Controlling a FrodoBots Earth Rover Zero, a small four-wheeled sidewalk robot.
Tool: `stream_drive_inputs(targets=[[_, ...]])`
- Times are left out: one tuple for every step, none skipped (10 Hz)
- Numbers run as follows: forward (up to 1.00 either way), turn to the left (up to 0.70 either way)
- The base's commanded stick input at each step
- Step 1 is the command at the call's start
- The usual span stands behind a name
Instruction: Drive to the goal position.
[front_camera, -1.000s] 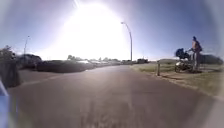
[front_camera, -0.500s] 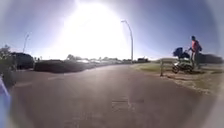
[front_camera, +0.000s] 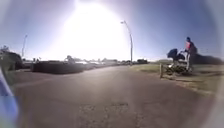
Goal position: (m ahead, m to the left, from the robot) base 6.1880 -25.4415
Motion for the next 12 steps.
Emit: stream_drive_inputs(targets=[[0.0, -0.7], [0.0, -0.7], [0.0, -0.7], [0.0, -0.7], [0.0, -0.7], [0.0, -0.7], [0.0, -0.7], [0.0, -0.7], [0.0, -0.7], [0.0, -0.7], [0.0, -0.7], [0.0, -0.7]])
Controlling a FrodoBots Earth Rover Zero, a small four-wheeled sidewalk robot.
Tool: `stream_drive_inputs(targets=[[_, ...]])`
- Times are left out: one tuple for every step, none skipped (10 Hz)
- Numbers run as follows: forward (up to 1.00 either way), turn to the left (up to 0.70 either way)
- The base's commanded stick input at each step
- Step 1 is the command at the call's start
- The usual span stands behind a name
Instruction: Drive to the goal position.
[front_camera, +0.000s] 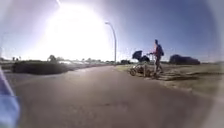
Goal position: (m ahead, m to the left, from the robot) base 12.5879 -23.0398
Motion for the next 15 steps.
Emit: stream_drive_inputs(targets=[[0.0, -0.7], [0.0, -0.7], [0.0, -0.7], [0.0, -0.7], [0.0, -0.7], [0.0, -0.7], [0.0, -0.7], [0.47, -0.53], [0.7, -0.35], [0.7, -0.35], [0.7, -0.34], [0.7, -0.29], [0.7, -0.08], [0.7, 0.0], [0.7, 0.0]])
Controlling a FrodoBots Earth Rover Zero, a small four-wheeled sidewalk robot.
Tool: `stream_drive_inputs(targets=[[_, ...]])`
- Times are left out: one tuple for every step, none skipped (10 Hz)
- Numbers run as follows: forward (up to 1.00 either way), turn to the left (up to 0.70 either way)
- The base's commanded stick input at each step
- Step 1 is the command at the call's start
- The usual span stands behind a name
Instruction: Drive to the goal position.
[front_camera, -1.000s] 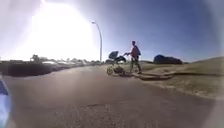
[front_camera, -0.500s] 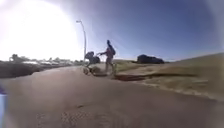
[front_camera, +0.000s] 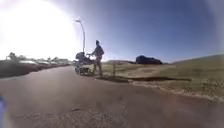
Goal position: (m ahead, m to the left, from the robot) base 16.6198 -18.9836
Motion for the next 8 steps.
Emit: stream_drive_inputs(targets=[[0.7, 0.0], [0.7, 0.0], [0.7, 0.0], [0.7, 0.0], [0.7, 0.0], [0.7, 0.0], [0.7, 0.0], [0.7, 0.0]])
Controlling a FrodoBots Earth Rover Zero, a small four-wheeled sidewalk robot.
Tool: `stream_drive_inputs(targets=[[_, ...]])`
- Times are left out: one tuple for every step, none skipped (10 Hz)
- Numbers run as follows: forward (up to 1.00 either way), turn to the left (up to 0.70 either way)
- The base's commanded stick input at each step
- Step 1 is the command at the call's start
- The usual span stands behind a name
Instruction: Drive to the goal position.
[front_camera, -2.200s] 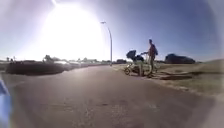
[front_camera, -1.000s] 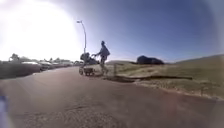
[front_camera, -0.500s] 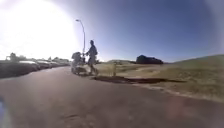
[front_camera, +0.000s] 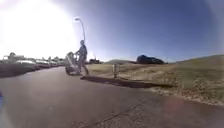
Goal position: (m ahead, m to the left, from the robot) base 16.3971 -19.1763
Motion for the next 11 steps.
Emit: stream_drive_inputs(targets=[[0.7, 0.0], [0.7, 0.0], [0.7, 0.0], [0.7, 0.0], [0.7, 0.0], [0.7, -0.15], [0.7, -0.35], [0.7, -0.35], [0.7, -0.35], [0.7, -0.35], [0.7, -0.35]])
